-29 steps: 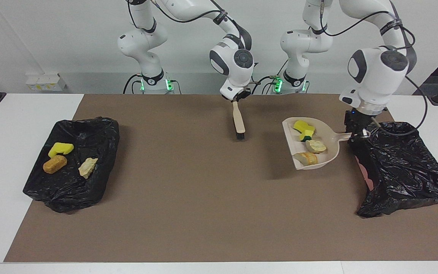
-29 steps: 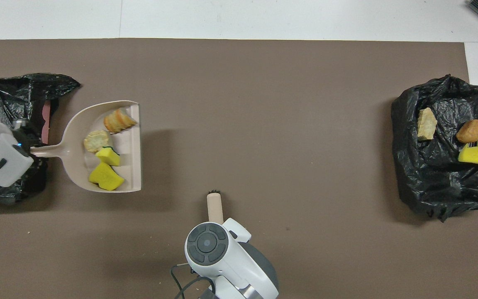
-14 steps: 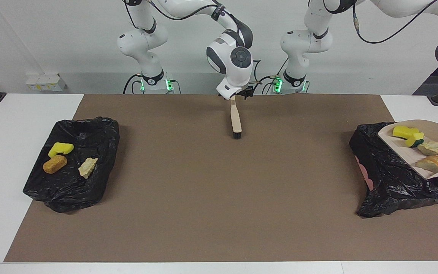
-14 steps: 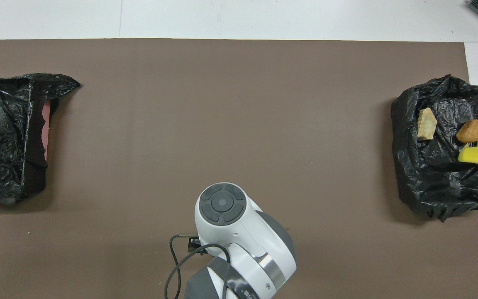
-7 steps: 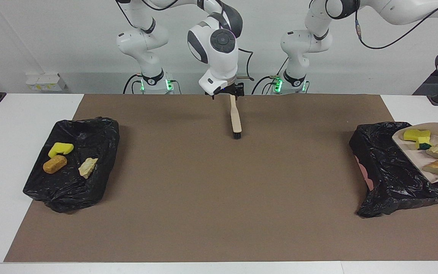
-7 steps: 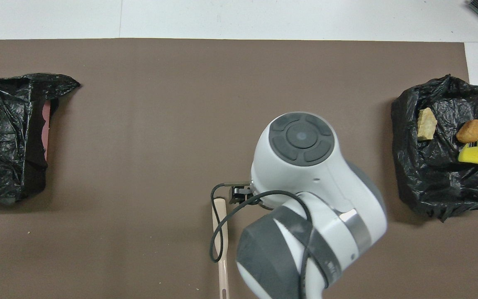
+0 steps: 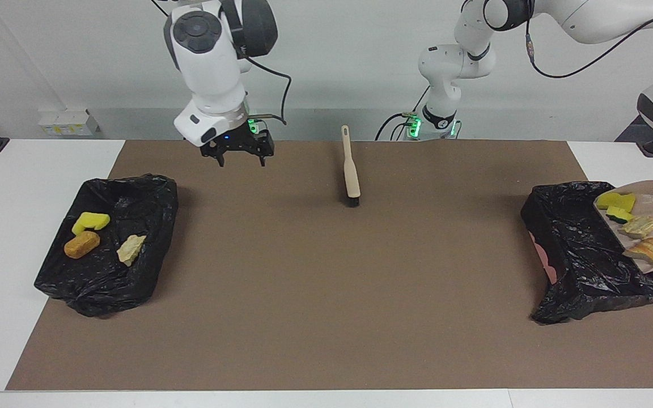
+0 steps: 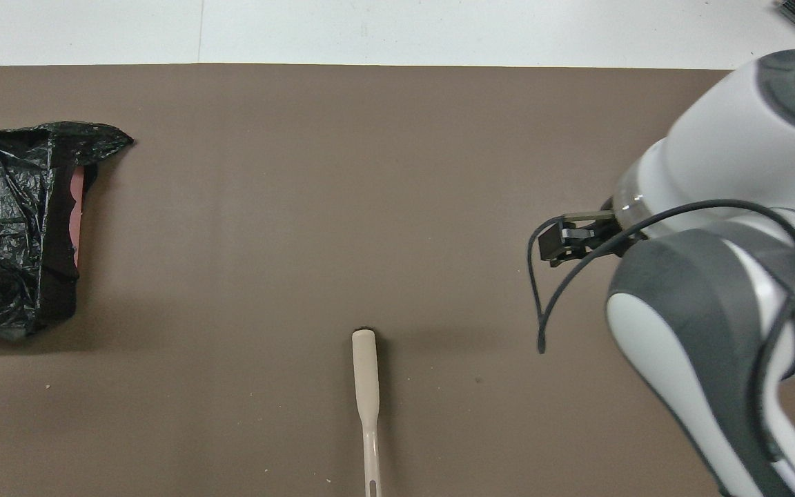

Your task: Sweep and dump trash in bin

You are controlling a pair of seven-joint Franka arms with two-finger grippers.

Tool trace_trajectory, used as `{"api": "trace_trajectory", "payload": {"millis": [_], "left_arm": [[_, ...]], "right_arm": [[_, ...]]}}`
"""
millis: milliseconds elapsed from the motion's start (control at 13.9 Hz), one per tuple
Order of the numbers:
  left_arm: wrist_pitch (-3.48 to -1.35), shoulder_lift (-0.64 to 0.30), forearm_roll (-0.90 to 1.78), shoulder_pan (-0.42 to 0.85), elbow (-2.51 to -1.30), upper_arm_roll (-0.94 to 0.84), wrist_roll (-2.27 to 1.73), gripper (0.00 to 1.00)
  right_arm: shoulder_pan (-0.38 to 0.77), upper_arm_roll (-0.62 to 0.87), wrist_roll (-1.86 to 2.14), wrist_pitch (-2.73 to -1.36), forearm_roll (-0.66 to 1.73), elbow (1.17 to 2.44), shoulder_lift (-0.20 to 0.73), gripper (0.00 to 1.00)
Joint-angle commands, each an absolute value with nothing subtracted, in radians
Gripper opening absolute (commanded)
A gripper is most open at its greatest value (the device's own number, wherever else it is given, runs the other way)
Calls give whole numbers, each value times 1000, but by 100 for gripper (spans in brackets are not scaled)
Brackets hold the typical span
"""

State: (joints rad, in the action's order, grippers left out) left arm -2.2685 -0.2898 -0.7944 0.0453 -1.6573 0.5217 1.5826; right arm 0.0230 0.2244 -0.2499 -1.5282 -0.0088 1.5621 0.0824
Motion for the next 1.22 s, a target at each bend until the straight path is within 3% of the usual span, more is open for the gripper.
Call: {"api": "trace_trajectory", "payload": {"millis": [0,575,1150], "left_arm": [[-2153,-239,-949,97,-1683,517,1461,0],[-1807,-128,-1160,109,-1677,362,1394,0],[-1698,-104,-1115,110,-1697,273,1321,0]], "right_arm": [[-52,236,-190,-1506,-51,1563,48,100],[-38,3,-72,-1459,-34,1513,-12,100],[-48,0,-126,-1456,15,1603,-103,100]]}}
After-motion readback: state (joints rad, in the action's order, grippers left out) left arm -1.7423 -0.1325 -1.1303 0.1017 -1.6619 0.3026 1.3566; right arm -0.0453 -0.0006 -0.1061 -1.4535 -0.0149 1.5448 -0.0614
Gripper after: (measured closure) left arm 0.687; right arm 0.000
